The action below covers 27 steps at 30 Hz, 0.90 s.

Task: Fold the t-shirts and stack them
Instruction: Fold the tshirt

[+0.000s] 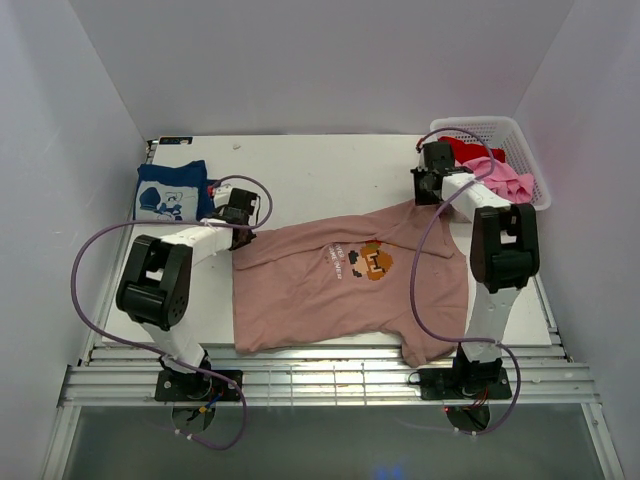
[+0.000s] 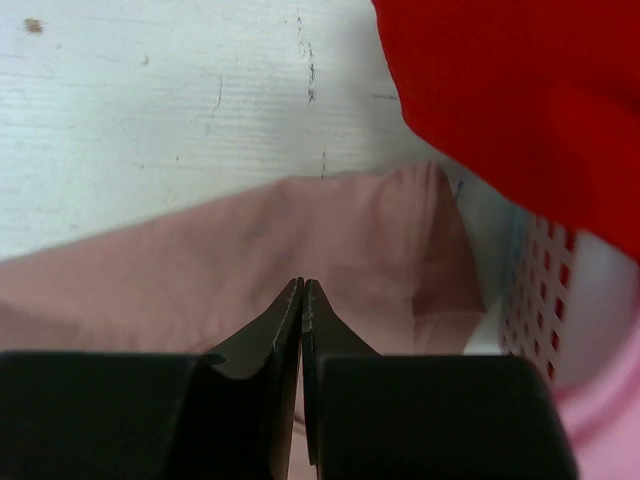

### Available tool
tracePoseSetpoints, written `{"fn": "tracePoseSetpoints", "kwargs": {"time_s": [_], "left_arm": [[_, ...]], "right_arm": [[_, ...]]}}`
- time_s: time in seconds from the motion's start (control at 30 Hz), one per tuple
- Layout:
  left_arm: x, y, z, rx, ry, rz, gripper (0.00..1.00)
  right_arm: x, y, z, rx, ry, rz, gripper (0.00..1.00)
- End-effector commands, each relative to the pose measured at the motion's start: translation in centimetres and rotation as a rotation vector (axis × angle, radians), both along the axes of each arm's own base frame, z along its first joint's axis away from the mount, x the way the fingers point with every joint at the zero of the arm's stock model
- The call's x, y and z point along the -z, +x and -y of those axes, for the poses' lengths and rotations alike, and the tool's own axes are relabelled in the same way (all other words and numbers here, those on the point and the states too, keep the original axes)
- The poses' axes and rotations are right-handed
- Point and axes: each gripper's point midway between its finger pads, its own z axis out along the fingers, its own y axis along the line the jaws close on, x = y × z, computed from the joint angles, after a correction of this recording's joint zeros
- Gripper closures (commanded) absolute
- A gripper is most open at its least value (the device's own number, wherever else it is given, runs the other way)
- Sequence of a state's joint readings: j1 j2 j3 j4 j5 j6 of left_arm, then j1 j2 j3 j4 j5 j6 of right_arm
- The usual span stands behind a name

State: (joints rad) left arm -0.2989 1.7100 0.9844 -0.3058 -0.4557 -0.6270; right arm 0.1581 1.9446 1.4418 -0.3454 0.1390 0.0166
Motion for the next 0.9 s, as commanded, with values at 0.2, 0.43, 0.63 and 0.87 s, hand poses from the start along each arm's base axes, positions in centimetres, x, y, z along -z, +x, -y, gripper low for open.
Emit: {"fn": "tracePoseSetpoints", "kwargs": {"time_s": [0.2, 0.43, 0.63, 0.87], "left_arm": [[2.2, 0.9, 0.1, -0.013, 0.031, -0.074, 1.0], [4.4, 1.9, -1.8, -0.047, -0.011, -0.154, 1.0], [4.3, 5.0, -4.4, -0.103, -0.03, -0.134, 1.0], [5.6, 10.0, -5.3, -0.067, -0.005, -0.11, 1.0]], "right_arm": [[2.9, 3.5, -0.1, -0.005, -0.001, -0.027, 0.92], [4.8, 2.2, 0.6, 0.011, -0.028, -0.076, 0.92], [5.7, 1.6, 0.7, 0.017, -0.034, -0.121, 0.92], [5.8, 2.9, 0.1, 0.025, -0.001, -0.103, 0.92]]}}
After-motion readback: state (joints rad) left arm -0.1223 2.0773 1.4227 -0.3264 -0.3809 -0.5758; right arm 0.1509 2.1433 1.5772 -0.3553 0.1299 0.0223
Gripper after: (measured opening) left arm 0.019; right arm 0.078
